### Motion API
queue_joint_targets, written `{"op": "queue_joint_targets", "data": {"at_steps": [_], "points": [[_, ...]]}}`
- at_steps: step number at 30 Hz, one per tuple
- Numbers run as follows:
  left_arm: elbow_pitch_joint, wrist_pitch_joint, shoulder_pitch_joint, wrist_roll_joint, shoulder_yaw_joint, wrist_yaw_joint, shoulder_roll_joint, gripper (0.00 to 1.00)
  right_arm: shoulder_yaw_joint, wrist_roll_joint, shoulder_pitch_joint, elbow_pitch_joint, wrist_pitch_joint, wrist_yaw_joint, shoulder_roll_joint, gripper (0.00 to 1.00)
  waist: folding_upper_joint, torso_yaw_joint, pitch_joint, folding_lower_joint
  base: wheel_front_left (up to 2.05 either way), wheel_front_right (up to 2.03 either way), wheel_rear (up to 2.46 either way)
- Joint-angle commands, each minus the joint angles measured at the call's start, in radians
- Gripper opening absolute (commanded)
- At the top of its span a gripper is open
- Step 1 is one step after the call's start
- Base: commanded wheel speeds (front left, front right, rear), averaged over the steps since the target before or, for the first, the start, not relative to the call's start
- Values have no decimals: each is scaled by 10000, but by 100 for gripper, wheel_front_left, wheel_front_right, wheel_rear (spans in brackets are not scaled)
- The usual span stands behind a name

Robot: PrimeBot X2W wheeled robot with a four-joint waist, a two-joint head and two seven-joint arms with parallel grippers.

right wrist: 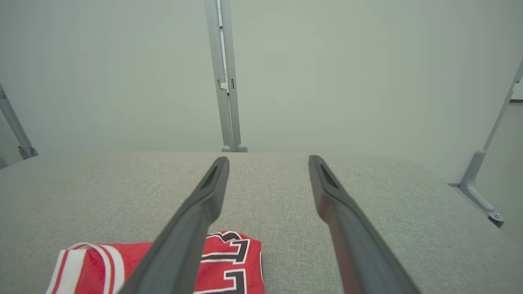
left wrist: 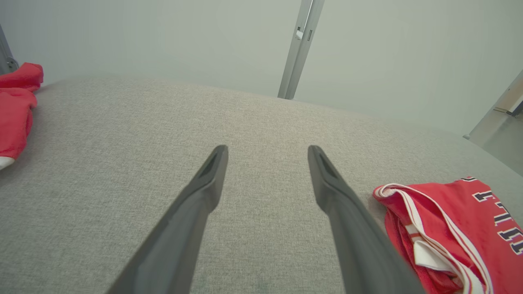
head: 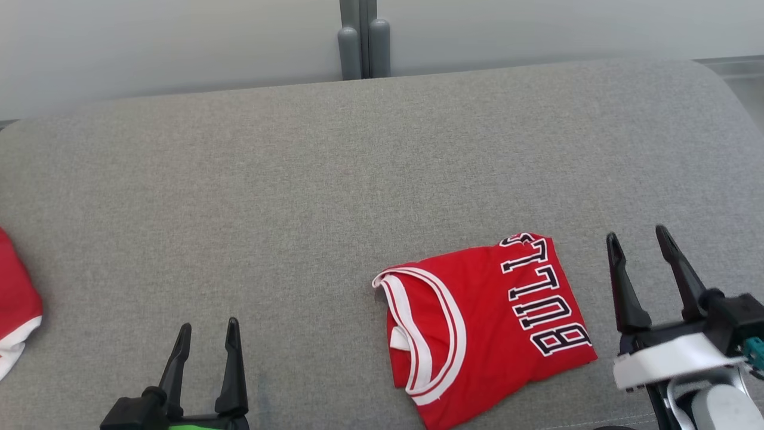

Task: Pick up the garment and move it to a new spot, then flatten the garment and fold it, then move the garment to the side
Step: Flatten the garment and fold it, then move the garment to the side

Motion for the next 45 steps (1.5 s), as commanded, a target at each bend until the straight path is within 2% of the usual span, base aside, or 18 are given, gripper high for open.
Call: {"op": "queue_joint_targets", "data": {"at_steps": [1, 6, 22, 36, 41, 45], "points": [[28, 1, 154, -45, 40, 50, 22, 100, -204, -183, 392, 15, -22, -2, 89, 100, 0, -81, -223, 0, 0, 0, 0], [242, 1, 359, 233, 137, -39, 22, 100, -983, -473, 1302, 504, -23, -4, 405, 100, 0, -167, -476, 0, 0, 0, 0], [1315, 1, 673, 875, 948, -476, 20, 100, -1023, -655, 1999, 1595, -22, -4, 279, 100, 0, 49, -1137, 0, 0, 0, 0], [1356, 1, 538, 850, 956, -567, 20, 100, -602, -417, 1595, 1928, -23, -4, 115, 100, 0, 168, -1256, 0, 0, 0, 0], [1221, -1, 508, 759, 923, -572, 20, 100, -262, 124, 1243, 2201, -23, -4, 68, 100, 0, 185, -1075, 0, 0, 0, 0], [1097, 1, 290, 719, 727, -571, 22, 100, 509, 824, 196, 3085, 192, -10, -546, 100, 0, 226, -530, 0, 0, 0, 0]]}}
